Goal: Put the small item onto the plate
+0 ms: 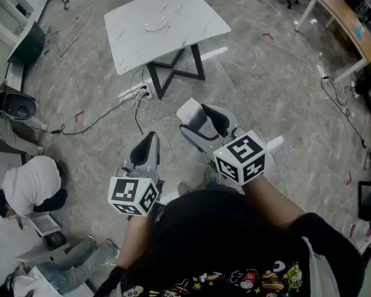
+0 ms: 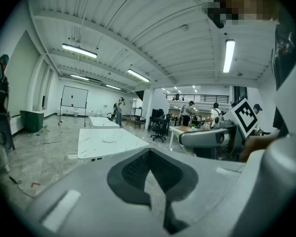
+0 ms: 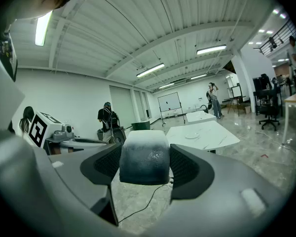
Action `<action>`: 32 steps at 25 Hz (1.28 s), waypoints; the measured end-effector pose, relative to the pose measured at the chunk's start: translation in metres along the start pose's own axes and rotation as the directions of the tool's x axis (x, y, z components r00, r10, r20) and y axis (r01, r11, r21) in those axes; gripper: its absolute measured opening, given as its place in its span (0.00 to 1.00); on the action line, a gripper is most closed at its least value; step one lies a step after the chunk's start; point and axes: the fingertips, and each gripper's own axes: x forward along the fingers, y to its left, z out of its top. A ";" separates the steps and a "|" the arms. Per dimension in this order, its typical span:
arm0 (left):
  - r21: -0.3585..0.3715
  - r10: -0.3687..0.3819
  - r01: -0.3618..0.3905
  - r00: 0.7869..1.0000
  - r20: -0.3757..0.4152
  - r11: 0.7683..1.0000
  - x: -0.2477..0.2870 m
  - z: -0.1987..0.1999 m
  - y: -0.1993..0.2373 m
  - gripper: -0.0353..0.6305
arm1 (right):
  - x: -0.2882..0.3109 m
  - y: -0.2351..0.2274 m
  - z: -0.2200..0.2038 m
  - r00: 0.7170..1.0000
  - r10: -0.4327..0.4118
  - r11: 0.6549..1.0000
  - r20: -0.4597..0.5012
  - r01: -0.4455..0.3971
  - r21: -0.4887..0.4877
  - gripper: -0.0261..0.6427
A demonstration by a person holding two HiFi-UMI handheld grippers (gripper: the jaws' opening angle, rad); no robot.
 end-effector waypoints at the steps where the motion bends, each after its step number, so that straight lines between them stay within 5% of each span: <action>1: -0.003 -0.004 0.004 1.000 0.001 1.000 0.000 -0.001 0.003 0.05 | 0.001 0.001 0.001 1.000 -0.006 1.000 0.003 0.006 -0.004 0.54; 15: -0.027 -0.010 0.010 1.000 0.000 1.000 0.009 -0.002 0.016 0.05 | 0.016 0.010 -0.004 1.000 -0.012 1.000 -0.012 0.012 0.007 0.54; 32: -0.047 0.064 -0.065 0.998 -0.024 0.997 0.084 -0.016 0.000 0.05 | 0.026 -0.080 -0.017 0.997 0.033 0.999 -0.070 -0.034 -0.016 0.54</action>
